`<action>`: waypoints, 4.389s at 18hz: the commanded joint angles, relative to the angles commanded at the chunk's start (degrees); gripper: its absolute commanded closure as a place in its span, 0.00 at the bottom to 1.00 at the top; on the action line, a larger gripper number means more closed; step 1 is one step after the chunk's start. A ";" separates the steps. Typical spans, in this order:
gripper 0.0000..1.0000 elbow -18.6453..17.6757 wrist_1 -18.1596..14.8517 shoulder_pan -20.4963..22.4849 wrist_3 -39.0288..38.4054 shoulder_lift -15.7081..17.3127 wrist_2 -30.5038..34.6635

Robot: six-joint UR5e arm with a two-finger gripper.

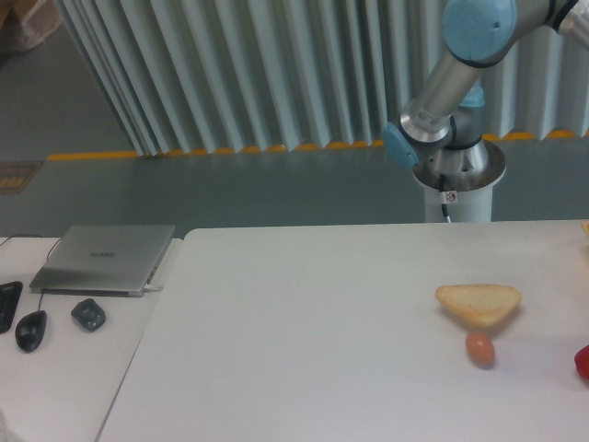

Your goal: Place the yellow pepper on the table

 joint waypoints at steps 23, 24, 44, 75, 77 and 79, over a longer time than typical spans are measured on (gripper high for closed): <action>0.63 1.85 -26.27 -0.53 -13.78 12.48 -14.40; 0.63 1.85 -27.24 -0.61 -15.28 12.92 -15.54; 0.63 -5.36 -17.14 -16.70 -49.65 14.94 -15.74; 0.00 -7.38 -15.91 -25.49 -56.43 10.81 -2.72; 0.00 -7.12 -15.65 -25.49 -55.99 10.98 -2.55; 0.00 -5.63 -15.56 -25.14 -55.90 11.07 -2.55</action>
